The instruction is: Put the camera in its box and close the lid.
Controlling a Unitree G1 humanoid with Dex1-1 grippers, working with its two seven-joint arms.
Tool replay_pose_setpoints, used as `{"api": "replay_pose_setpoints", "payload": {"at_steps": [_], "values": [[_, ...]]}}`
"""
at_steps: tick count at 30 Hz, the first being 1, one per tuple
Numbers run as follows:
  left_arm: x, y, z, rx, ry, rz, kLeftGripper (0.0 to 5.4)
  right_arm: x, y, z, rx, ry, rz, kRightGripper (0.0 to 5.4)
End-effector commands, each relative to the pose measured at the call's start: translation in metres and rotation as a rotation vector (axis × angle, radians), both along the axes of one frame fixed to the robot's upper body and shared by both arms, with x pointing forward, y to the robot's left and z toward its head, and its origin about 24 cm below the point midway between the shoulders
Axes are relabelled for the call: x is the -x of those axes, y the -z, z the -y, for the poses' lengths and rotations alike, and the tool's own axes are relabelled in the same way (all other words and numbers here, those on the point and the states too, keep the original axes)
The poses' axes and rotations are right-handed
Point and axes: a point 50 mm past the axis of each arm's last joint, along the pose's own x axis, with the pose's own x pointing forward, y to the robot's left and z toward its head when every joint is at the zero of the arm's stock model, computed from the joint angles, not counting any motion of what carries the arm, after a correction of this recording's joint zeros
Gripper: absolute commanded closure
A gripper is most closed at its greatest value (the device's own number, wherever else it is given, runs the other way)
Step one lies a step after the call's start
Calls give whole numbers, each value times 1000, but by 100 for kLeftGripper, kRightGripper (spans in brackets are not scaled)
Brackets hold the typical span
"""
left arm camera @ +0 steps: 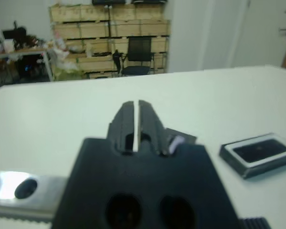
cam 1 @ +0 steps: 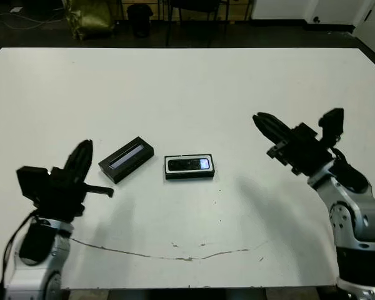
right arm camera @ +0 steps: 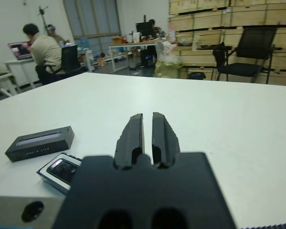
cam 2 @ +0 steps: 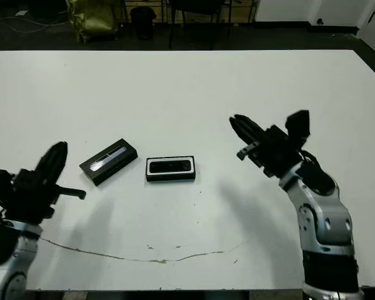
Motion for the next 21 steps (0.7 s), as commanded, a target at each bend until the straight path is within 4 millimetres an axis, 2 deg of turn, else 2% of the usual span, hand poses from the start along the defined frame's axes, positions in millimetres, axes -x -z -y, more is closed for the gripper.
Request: {"api": "replay_pose_setpoints", "payload": {"at_steps": [1,3,8,14,21], "values": [[-6,-11,-19,-89,88,-50,540,4,7,10,9,34,-34,538],[-8,-19,-27,-127,152,-60,519,4,7,12,23,43,-27,540],[-15,-27,-39,-247,346,-55,410,3,8,13,34,65,-32,540],[-28,-15,-48,-247,519,-86,269,1,8,14,51,82,-32,540],[-33,11,-41,-118,599,-179,99,0,11,16,54,93,-36,540]]}}
